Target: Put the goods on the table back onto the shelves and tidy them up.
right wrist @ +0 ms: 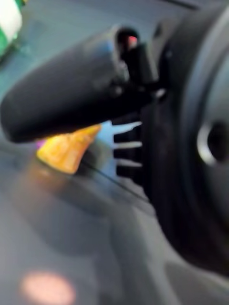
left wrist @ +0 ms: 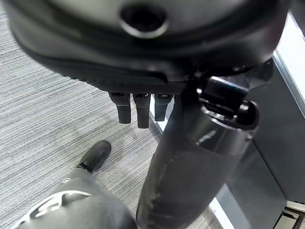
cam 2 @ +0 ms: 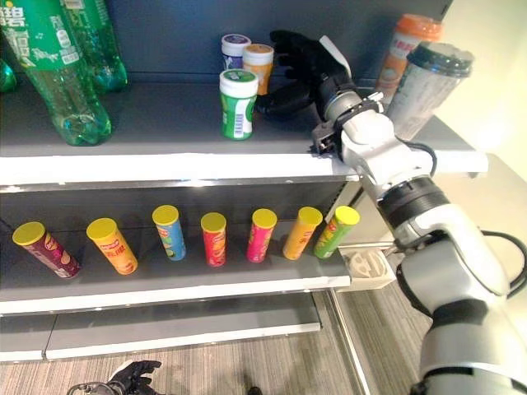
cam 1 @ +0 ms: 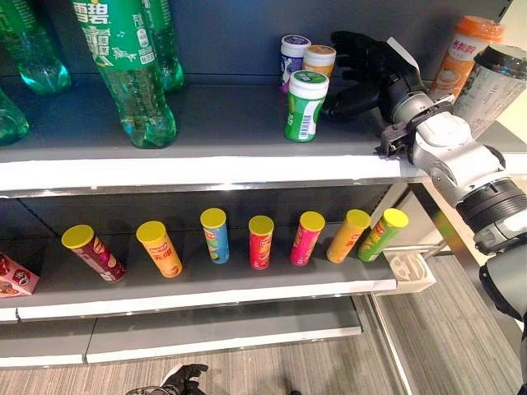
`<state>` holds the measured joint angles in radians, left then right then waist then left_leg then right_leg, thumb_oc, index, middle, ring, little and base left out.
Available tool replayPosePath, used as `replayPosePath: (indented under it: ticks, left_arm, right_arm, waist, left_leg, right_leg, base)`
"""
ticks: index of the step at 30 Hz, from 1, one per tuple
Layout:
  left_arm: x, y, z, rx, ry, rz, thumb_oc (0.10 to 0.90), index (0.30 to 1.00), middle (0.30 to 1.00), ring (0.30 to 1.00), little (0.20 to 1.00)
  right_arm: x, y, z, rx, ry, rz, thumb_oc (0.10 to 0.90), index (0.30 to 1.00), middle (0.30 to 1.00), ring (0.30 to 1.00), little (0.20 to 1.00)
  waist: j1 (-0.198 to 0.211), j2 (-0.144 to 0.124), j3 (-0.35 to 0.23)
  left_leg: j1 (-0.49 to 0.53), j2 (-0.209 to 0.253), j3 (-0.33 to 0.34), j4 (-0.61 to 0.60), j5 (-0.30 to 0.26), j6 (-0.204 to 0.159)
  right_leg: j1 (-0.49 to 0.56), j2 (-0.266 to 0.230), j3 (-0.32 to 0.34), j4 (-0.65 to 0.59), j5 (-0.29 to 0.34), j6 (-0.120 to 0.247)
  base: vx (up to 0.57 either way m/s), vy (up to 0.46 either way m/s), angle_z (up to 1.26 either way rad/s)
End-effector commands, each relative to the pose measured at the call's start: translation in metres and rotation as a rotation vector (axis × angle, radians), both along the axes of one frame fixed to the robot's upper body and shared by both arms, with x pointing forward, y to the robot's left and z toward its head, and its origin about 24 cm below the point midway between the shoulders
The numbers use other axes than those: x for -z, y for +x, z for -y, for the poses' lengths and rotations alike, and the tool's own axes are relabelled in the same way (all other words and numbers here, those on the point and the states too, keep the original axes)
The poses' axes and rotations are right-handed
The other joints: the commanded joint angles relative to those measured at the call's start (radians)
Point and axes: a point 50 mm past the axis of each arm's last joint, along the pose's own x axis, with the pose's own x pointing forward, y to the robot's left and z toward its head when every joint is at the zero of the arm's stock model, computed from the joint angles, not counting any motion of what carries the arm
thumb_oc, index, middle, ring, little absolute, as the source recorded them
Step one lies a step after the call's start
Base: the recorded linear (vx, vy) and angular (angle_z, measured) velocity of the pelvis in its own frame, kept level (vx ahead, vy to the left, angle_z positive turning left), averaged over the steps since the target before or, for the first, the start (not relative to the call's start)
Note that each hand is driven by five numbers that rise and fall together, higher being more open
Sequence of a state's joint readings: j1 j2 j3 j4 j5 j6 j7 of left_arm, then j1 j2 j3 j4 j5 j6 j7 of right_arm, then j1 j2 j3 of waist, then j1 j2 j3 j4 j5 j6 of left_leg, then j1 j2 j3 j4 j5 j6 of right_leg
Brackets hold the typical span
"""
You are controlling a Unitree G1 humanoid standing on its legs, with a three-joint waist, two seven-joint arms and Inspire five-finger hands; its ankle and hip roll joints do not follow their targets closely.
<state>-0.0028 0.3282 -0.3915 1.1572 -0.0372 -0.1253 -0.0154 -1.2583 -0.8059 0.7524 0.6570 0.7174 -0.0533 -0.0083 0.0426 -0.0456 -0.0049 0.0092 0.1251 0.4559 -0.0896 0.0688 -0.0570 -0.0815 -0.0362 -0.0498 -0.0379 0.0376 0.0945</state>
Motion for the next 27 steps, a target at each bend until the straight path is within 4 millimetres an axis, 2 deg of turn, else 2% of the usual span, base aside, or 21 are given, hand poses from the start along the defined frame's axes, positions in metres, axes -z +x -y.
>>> replayPosePath:
  ticks: [1,17,24,27]
  left_arm:
    - [-0.012,0.016,-0.017,0.038,0.029,0.078,0.764,0.846,0.846,0.846,0.846]
    - [-0.010,0.013,-0.010,0.052,0.017,0.072,0.725,0.787,0.787,0.787,0.787]
    - [-0.009,0.012,-0.008,0.053,0.015,0.067,0.718,0.778,0.778,0.778,0.778]
    - [-0.009,0.012,-0.008,0.058,0.015,0.066,0.729,0.794,0.794,0.794,0.794]
  right_arm:
    - [-0.062,-0.009,-0.007,-0.002,0.049,0.215,0.800,0.900,0.900,0.900,0.900]
    - [-0.048,-0.024,-0.021,-0.164,0.028,0.210,0.800,0.900,0.900,0.900,0.900]
    - [-0.047,-0.027,-0.021,-0.177,0.027,0.207,0.800,0.900,0.900,0.900,0.900]
    - [-0.046,-0.027,-0.019,-0.170,0.030,0.206,0.800,0.900,0.900,0.900,0.900]
  waist:
    - [0.027,-0.072,-0.029]
    - [0.026,-0.068,-0.025]
    - [0.026,-0.070,-0.024]
    - [0.025,-0.069,-0.024]
  left_leg:
    - [0.123,-0.009,-0.033,0.002,-0.119,-0.052]
    - [0.124,-0.010,-0.033,0.002,-0.119,-0.055]
    - [0.126,-0.010,-0.034,0.002,-0.121,-0.054]
    - [0.127,-0.011,-0.034,0.002,-0.123,-0.053]
  right_leg:
    - [0.011,-0.002,0.016,0.013,0.061,0.045]
    - [0.015,0.001,0.014,0.018,0.048,0.042]
    - [0.017,0.001,0.010,0.021,0.044,0.041]
    - [0.017,0.001,0.010,0.023,0.043,0.042]
  base:
    - [0.00,0.000,0.00]
    - [0.00,0.000,0.00]
    - [0.00,0.000,0.00]
    - [0.00,0.000,0.00]
